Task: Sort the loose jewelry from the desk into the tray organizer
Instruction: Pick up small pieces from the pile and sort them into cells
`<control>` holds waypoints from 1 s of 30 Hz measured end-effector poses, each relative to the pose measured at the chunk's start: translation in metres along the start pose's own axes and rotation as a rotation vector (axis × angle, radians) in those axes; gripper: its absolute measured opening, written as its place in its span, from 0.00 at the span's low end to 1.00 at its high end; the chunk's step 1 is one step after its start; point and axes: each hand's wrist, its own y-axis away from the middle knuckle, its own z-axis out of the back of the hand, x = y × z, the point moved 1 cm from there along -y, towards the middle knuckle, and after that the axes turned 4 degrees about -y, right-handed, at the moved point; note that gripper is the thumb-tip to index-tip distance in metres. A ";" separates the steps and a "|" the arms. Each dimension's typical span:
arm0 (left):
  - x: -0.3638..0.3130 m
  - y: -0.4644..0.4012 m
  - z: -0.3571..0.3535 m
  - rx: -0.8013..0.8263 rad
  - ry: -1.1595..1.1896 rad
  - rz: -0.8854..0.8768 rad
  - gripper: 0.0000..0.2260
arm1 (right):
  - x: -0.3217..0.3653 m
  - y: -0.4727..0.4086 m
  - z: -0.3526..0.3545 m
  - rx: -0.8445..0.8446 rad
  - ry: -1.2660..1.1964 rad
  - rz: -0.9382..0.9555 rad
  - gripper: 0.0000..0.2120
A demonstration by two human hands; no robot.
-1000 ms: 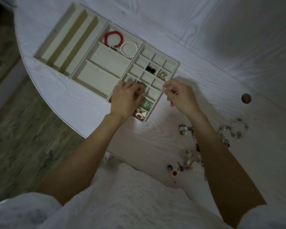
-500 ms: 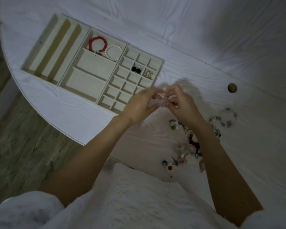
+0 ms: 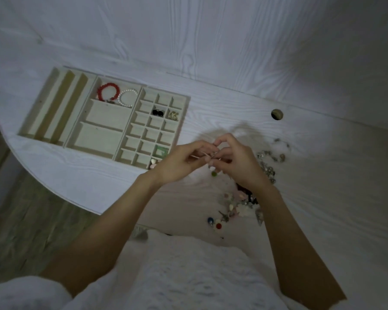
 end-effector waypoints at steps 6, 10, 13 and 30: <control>-0.002 0.007 -0.012 -0.130 -0.033 -0.008 0.08 | -0.011 0.007 0.003 -0.102 0.025 0.038 0.10; 0.008 0.016 -0.016 -0.336 -0.077 0.082 0.04 | -0.019 0.003 -0.002 -0.272 0.043 0.025 0.06; 0.017 0.024 -0.008 -0.408 -0.080 0.141 0.04 | -0.018 -0.012 -0.016 -0.253 0.107 0.043 0.05; 0.082 -0.020 0.086 -0.518 -0.815 0.093 0.13 | -0.010 -0.126 -0.076 -0.254 0.510 0.190 0.06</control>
